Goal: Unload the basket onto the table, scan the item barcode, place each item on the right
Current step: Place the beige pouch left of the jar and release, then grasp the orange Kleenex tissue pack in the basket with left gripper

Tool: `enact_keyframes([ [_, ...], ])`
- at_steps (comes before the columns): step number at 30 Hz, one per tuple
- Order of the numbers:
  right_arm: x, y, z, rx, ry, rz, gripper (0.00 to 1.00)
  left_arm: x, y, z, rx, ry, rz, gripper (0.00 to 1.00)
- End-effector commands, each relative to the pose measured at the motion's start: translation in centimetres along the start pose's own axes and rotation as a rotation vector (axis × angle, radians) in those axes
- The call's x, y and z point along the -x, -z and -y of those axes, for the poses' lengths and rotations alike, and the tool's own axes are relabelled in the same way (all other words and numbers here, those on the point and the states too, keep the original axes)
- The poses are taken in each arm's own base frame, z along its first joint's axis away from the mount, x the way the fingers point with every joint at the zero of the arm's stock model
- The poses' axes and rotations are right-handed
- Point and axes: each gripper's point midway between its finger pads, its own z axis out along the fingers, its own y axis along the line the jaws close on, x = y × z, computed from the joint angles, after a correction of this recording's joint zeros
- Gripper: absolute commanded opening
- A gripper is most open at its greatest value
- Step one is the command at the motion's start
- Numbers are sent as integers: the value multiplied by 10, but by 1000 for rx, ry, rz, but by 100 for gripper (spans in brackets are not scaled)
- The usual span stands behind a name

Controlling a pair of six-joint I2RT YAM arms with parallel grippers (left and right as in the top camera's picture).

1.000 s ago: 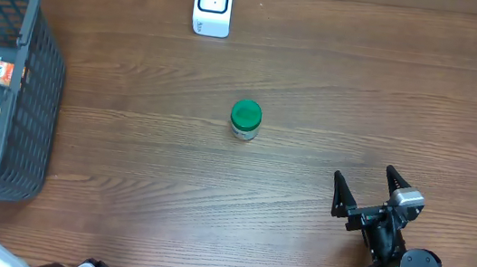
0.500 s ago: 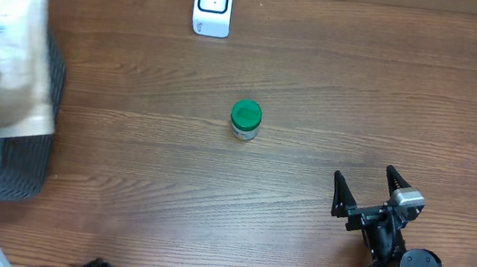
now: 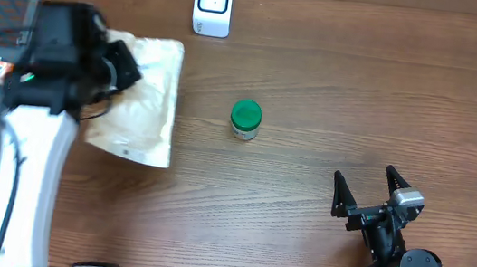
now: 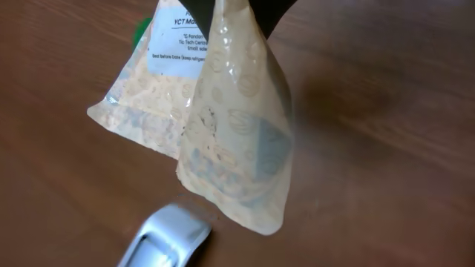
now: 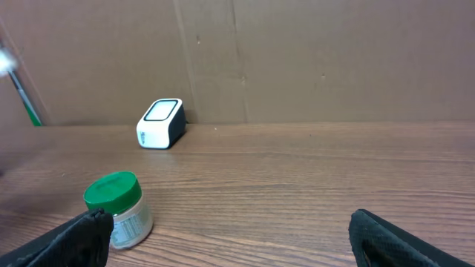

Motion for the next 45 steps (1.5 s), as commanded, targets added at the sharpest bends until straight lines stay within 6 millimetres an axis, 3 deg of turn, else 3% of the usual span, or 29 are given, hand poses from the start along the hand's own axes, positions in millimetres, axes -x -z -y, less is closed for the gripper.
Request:
enact_keyframes([
  [1, -2, 0, 2, -9, 1, 5, 100, -29, -57, -10, 98, 159, -90, 4],
  [6, -2, 0, 2, -9, 1, 5, 100, -58, -124, -4, 139, 153, -184, 4],
  [11, -2, 0, 2, -9, 1, 5, 100, -80, -161, 6, 132, 133, -241, 7],
  [12, -2, 0, 2, -9, 1, 5, 100, -83, -163, 7, 133, 126, -246, 20],
  [14, -2, 0, 2, -9, 1, 5, 100, -85, -166, 9, 127, 82, -249, 83],
  [15, -2, 0, 2, -9, 1, 5, 100, -86, -165, 11, 124, 68, -251, 99],
  [16, -2, 0, 2, -9, 1, 5, 100, -84, -163, 14, 112, 54, -249, 100],
  [20, -2, 0, 2, -9, 1, 5, 100, -66, -141, 31, 70, -28, -214, 100],
  [26, -2, 0, 2, -9, 1, 5, 100, 10, -38, 72, 6, -258, 49, 100],
  [29, -2, 0, 2, -9, 1, 5, 100, 46, 19, 75, -30, -277, 176, 99],
  [33, -2, 0, 2, -9, 1, 5, 100, 90, 87, 41, 8, -240, 333, 100],
  [37, -2, 0, 2, -9, 1, 5, 100, 119, 128, -29, 130, -131, 424, 100],
  [42, -2, 0, 2, -9, 1, 5, 100, 137, 146, -134, 331, 45, 427, 100],
  [45, -2, 0, 2, -9, 1, 5, 100, 141, 141, -174, 386, 126, 399, 100],
])
